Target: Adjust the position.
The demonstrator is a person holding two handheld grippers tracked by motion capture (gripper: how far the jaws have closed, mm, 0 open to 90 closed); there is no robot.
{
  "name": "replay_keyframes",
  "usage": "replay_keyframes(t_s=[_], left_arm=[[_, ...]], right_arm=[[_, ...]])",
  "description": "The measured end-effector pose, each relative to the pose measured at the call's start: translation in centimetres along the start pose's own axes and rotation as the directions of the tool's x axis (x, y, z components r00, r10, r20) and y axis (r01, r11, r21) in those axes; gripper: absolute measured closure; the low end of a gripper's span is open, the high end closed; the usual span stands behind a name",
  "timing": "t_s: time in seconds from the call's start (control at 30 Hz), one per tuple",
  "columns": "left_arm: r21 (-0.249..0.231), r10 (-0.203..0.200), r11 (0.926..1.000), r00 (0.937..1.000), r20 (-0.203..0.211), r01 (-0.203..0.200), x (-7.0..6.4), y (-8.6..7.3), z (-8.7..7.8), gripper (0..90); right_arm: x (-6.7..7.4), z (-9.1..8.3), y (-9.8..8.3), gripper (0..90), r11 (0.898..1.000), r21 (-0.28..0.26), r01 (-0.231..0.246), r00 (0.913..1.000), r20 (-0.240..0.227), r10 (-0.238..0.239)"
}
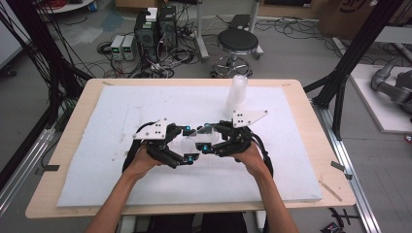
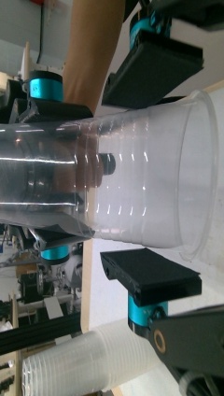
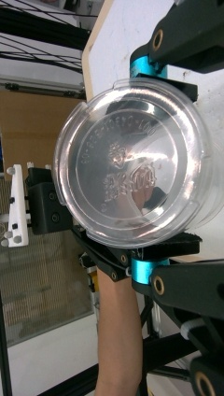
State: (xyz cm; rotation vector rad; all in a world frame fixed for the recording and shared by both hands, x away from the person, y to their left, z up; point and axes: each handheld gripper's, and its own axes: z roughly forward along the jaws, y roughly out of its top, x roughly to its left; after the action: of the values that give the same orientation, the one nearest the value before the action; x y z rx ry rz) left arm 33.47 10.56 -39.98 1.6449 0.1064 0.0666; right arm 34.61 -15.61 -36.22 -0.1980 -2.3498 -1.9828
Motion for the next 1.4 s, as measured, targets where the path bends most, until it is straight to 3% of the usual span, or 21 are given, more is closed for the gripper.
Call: replay_keyframes(t_s=[0.2, 0.57, 0.63, 0.7, 0.73, 0.77, 0.93, 1.07, 1.13, 1.2, 1.23, 1.27, 1.3, 1.33, 1.37, 1.4], left_arm=[[0.009, 0.005, 0.9999, 0.9998, 0.019, -0.005, 0.0, -0.1, 0.3, 27.2], [0.025, 0.009, 0.9996, 0.9998, 0.017, -0.010, -0.1, -0.1, 0.2, 33.0], [0.025, 0.013, 0.9996, 0.9998, 0.016, -0.013, -0.1, -0.1, 0.2, 33.2], [0.033, 0.019, 0.9993, 0.9997, 0.014, -0.019, -0.2, -0.1, 0.2, 33.2], [0.034, 0.017, 0.9993, 0.9998, 0.014, -0.017, -0.2, -0.1, 0.1, 33.2], [0.035, 0.016, 0.9993, 0.9998, 0.012, -0.017, -0.2, -0.1, 0.1, 33.2], [0.054, 0.022, 0.9983, 0.9997, -0.004, -0.022, -0.2, 0.0, -0.1, 33.2], [0.127, 0.021, 0.9918, 0.9991, -0.036, -0.017, -0.3, 0.3, -0.5, 33.2], [0.197, 0.025, 0.9803, 0.9990, -0.037, -0.017, -0.3, 0.7, -0.7, 33.2], [0.283, 0.026, 0.9590, 0.9991, -0.033, -0.016, -0.1, 1.2, -0.9, 33.2], [0.283, 0.026, 0.9590, 0.9991, -0.033, -0.016, -0.1, 1.2, -0.9, 33.2], [0.368, 0.023, 0.9297, 0.9996, -0.019, -0.015, 0.0, 1.8, -1.0, 33.2], [0.368, 0.023, 0.9297, 0.9996, -0.019, -0.015, 0.0, 1.8, -1.0, 33.2], [0.464, 0.029, 0.8855, 0.9996, 0.000, -0.026, 0.2, 2.3, -0.9, 33.2], [0.510, 0.026, 0.8599, 0.9996, 0.014, -0.030, 0.3, 2.5, -0.8, 33.2], [0.551, 0.025, 0.8338, 0.9995, 0.021, -0.033, 0.4, 2.6, -0.6, 33.1]], right_arm=[[0.0, 0.2, 0.0, 43.1, 1.000, 0.005, 0.001, 0.9999, -0.013, -0.001], [0.0, 0.4, -0.1, 43.8, 1.000, 0.012, 0.002, 0.9998, -0.018, -0.002], [0.0, 0.4, -0.1, 39.6, 1.000, 0.011, 0.011, 0.9997, -0.021, -0.011], [0.1, 0.5, -0.1, 17.5, 1.000, 0.006, 0.006, 1.0000, -0.007, -0.006], [0.1, 0.6, -0.1, 13.6, 1.000, 0.011, -0.003, 0.9997, 0.024, 0.002], [0.2, 0.6, 0.0, 13.9, 1.000, 0.023, -0.002, 0.9990, 0.045, 0.001], [0.2, 0.4, -0.1, 13.8, 0.999, 0.033, 0.005, 0.9989, 0.046, -0.006], [0.4, 0.2, 0.1, 13.8, 0.998, 0.065, 0.015, 0.9979, 0.061, -0.019], [0.6, 0.0, 0.2, 13.7, 0.994, 0.110, 0.021, 0.9970, 0.072, -0.029], [0.8, -0.1, 0.3, 13.8, 0.985, 0.166, 0.036, 0.9947, 0.089, -0.052], [0.8, -0.1, 0.3, 13.8, 0.985, 0.166, 0.036, 0.9947, 0.089, -0.052], [0.9, -0.2, 0.5, 13.7, 0.970, 0.240, 0.042, 0.9940, 0.088, -0.065], [1.0, -0.2, 0.6, 13.8, 0.960, 0.277, 0.044, 0.9936, 0.088, -0.071], [1.0, -0.1, 0.7, 13.8, 0.949, 0.312, 0.051, 0.9924, 0.090, -0.083], [1.0, 0.0, 0.8, 13.8, 0.932, 0.356, 0.062, 0.9901, 0.096, -0.103], [1.1, 0.1, 0.9, 13.8, 0.910, 0.408, 0.073, 0.9866, 0.104, -0.126]])
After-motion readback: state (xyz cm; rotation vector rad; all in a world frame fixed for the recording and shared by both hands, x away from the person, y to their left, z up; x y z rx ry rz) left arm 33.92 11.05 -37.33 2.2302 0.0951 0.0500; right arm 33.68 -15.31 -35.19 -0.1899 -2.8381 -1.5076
